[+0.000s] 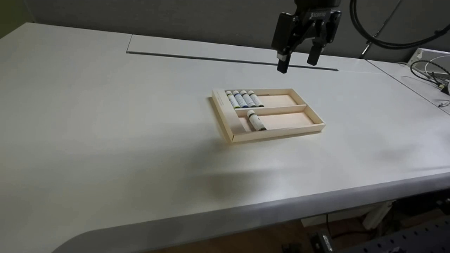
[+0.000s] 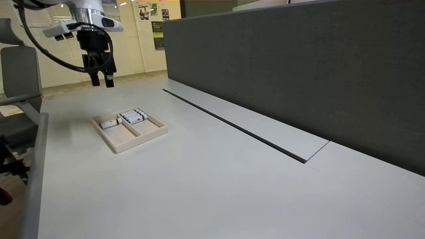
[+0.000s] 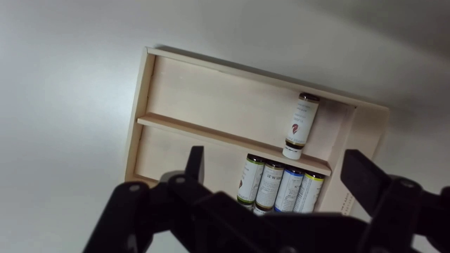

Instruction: Move the bottle from the lower compartment to the upper compartment of the tray

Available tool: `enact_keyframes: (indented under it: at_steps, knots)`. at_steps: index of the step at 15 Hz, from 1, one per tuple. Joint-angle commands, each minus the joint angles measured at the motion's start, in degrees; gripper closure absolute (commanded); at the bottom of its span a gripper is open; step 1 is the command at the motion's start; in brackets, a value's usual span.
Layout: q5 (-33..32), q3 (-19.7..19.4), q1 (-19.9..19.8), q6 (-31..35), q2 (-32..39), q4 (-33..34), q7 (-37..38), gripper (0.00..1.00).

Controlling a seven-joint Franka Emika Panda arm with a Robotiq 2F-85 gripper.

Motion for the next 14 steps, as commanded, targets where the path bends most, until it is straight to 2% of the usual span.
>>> enact_keyframes:
  at_steps: [1, 5, 14]
  knots:
    - [-2.1, -1.62, 1.37, 8.04, 2.58, -1.68, 2.2, 0.0]
    - [-1.47, -3.09, 1.92, 15.07, 8.37, -1.33, 1.2, 0.0]
    - [0.74, -4.38, 4.45, 19.11, 17.11, 1.06, 0.86, 0.0]
